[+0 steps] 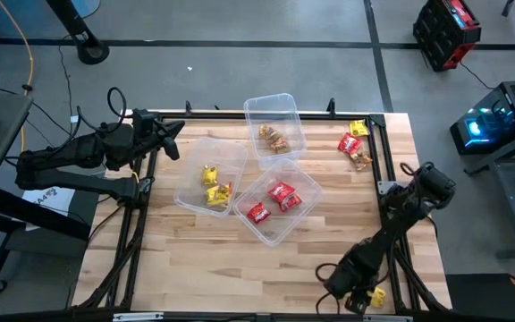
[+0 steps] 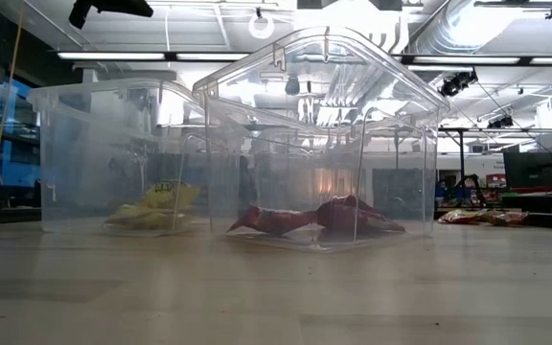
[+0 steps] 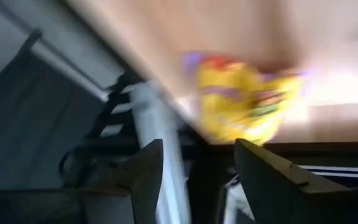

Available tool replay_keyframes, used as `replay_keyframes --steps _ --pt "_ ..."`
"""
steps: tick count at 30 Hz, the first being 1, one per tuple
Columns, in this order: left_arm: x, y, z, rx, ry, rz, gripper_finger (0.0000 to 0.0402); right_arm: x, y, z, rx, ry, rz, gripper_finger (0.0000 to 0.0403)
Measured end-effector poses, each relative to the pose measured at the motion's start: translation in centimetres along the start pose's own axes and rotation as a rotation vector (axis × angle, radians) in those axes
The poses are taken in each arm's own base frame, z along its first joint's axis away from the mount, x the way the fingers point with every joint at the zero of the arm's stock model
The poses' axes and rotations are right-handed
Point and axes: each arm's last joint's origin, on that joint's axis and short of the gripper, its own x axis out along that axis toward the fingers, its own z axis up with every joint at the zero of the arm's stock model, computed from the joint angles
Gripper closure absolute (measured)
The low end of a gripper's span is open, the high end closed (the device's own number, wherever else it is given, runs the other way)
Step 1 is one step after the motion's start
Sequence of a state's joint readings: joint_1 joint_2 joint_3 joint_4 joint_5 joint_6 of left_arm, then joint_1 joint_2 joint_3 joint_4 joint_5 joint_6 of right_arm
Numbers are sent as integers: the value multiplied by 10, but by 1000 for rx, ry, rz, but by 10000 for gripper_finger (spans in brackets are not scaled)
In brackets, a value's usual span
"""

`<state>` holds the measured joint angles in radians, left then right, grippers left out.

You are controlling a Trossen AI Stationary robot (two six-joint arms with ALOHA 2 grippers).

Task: Sort candy
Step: Put the yellow candy into the bottom left transparent bin

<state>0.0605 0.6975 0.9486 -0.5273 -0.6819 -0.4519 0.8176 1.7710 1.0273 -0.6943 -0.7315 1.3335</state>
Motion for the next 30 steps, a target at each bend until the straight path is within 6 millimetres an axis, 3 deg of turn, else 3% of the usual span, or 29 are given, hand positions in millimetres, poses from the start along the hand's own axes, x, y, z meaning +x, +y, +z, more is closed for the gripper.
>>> replay_keyframes --steps 3,9,11,14,16,19,23,26,30 --pt "0 0 0 0 0 0 402 11 -16 5 86 -11 -37 211" --pt "0 0 0 -18 -1 0 401 19 -30 12 91 -44 -54 226" --pt "0 0 0 -19 -1 0 402 20 -33 12 84 -56 -69 264" --pt "0 0 0 -35 -2 0 402 17 -32 12 39 -75 -71 361" --pt "0 0 1 -49 -6 -1 402 6 -26 9 -4 -105 -47 386" --pt "0 0 2 -57 -14 -6 401 -28 -16 -8 -67 -141 2 381" --pt "-1 -1 2 -63 -21 -8 401 -95 -19 -41 -130 -320 -6 397" --pt "-1 -1 3 -65 -24 -9 402 -151 -35 -55 -128 -570 -1 393" --pt "-1 -1 3 -65 -25 -9 401 -221 -57 -52 -98 -1034 55 399"
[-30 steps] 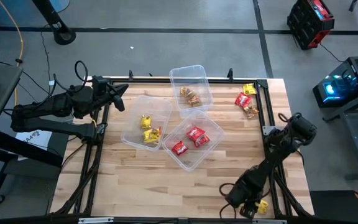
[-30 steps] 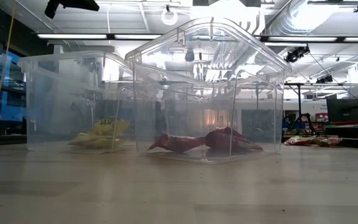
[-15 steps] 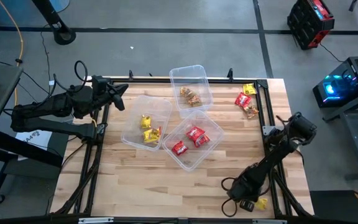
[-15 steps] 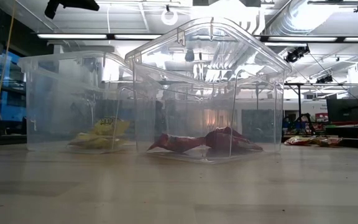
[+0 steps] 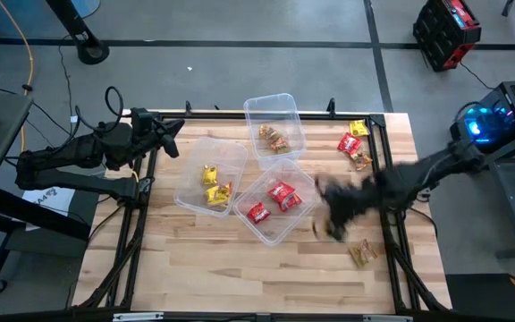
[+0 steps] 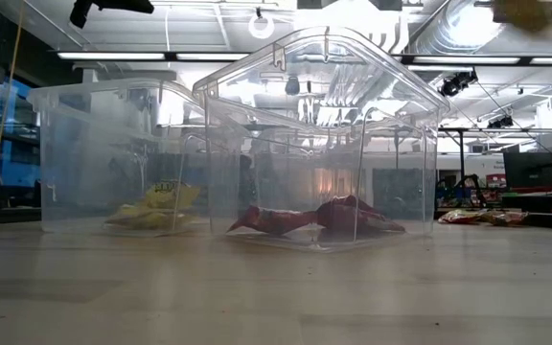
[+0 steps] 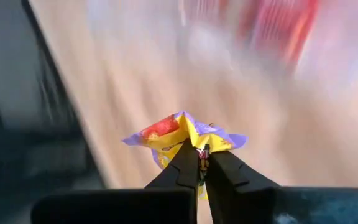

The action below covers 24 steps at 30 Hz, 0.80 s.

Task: Sort candy
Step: Put the yellow candy into the bottom left transparent bin, then put the brown candy into the top right transparent bin

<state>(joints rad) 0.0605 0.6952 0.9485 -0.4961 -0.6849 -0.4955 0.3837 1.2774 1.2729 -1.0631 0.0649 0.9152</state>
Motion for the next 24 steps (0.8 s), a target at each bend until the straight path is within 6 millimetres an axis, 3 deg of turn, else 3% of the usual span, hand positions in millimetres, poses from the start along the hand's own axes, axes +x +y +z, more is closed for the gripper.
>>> replay_keyframes --steps 3,6,12,18,21,24 --pt "0 0 0 1 0 0 401 -7 -13 49 -22 -309 35 398" --pt "0 0 0 18 -1 0 402 -2 -23 98 -61 -565 109 398" --pt "0 0 0 32 -6 3 402 36 -35 177 -109 -872 320 395" --pt "0 0 0 35 -3 5 402 76 -43 214 -73 -804 306 341" --pt "0 0 0 37 -1 6 401 78 -37 223 -86 -791 318 296" --pt "0 0 0 39 1 7 401 67 -32 228 -130 -803 311 254"
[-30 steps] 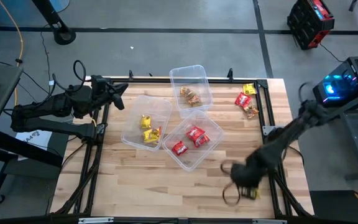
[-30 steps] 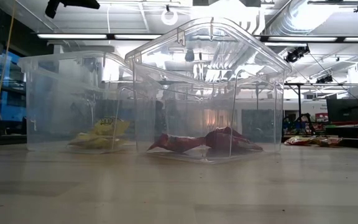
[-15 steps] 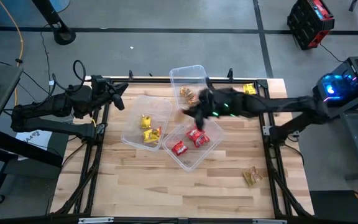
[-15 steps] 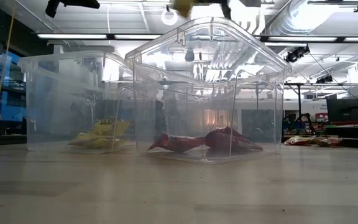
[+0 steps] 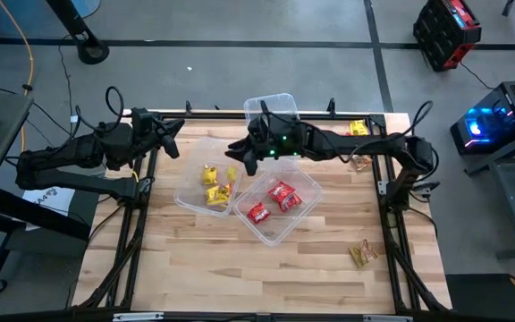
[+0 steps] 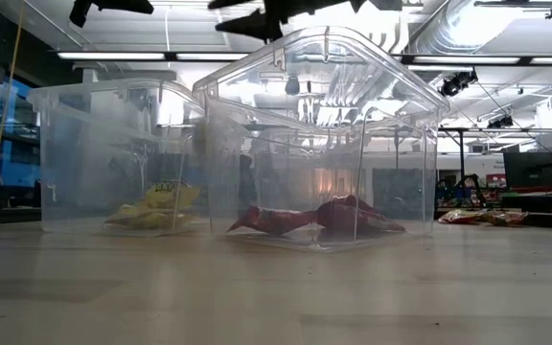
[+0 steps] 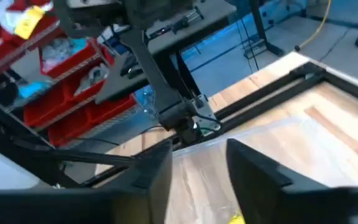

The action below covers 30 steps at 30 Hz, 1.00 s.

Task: Sort candy
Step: Put the brown candy into the top right transparent bin

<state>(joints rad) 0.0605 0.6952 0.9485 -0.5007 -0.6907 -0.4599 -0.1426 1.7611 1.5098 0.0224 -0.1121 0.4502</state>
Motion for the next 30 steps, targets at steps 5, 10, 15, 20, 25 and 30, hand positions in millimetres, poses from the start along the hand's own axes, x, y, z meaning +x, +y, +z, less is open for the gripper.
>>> replay_keyframes --steps 5,10,15,20,25,30 --pt "0 0 0 14 1 2 401 -25 8 22 -57 200 44 214" --pt "0 0 0 14 1 2 402 -69 29 6 -60 630 25 210" --pt "0 0 0 30 2 3 402 -119 64 -46 -17 1006 -118 210" --pt "0 0 0 38 2 2 401 -163 98 -111 145 1175 -211 210" --pt "0 0 0 40 2 2 402 -200 101 -179 322 1242 -407 210" --pt "0 0 0 53 2 2 402 -214 74 -239 463 1314 -653 210"
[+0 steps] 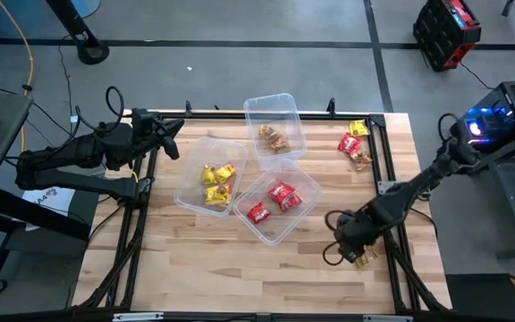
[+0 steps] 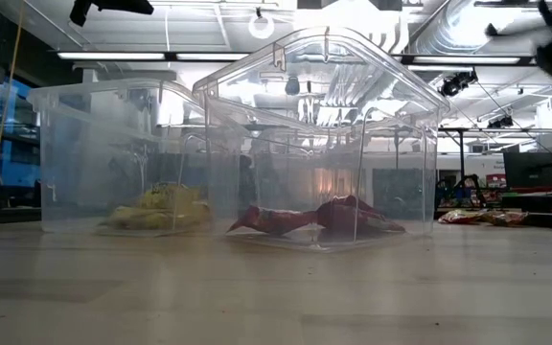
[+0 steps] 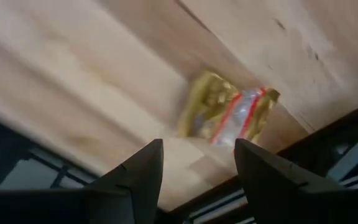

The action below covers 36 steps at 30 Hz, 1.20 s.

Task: Sort candy
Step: Put the brown candy into the top right transparent bin

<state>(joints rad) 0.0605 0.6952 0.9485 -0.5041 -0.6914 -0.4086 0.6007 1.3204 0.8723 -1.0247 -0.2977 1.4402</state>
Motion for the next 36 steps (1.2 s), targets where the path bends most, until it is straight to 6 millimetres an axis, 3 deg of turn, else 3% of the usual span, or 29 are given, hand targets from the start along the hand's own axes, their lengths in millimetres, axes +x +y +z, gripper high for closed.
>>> replay_keyframes --steps 8,11,13,15,16,18,21,25,28,32,36 --pt "0 0 0 -5 0 0 402 68 -27 13 189 47 4 210" --pt "0 0 0 -6 0 0 402 76 -29 15 191 58 13 233" --pt "0 0 0 -9 -1 0 401 71 -22 17 155 17 36 284" --pt "0 0 0 -10 0 0 401 53 -11 18 109 -55 65 359" --pt "0 0 0 -10 -1 0 402 41 -6 19 81 -92 81 379" --pt "0 0 0 -24 -1 0 401 10 0 22 40 -150 67 378" --pt "0 0 0 -28 -1 0 401 -53 -4 26 27 -309 -11 366" --pt "0 0 0 -28 -2 2 402 -140 -21 29 47 -654 -55 391" --pt "0 0 0 -35 -2 1 401 -188 -28 37 47 -962 -6 393" --pt "0 0 0 -36 -1 1 402 -223 -28 70 13 -1215 6 359" --pt "0 0 0 -36 5 -14 401 -233 -24 127 -101 -1298 61 312"
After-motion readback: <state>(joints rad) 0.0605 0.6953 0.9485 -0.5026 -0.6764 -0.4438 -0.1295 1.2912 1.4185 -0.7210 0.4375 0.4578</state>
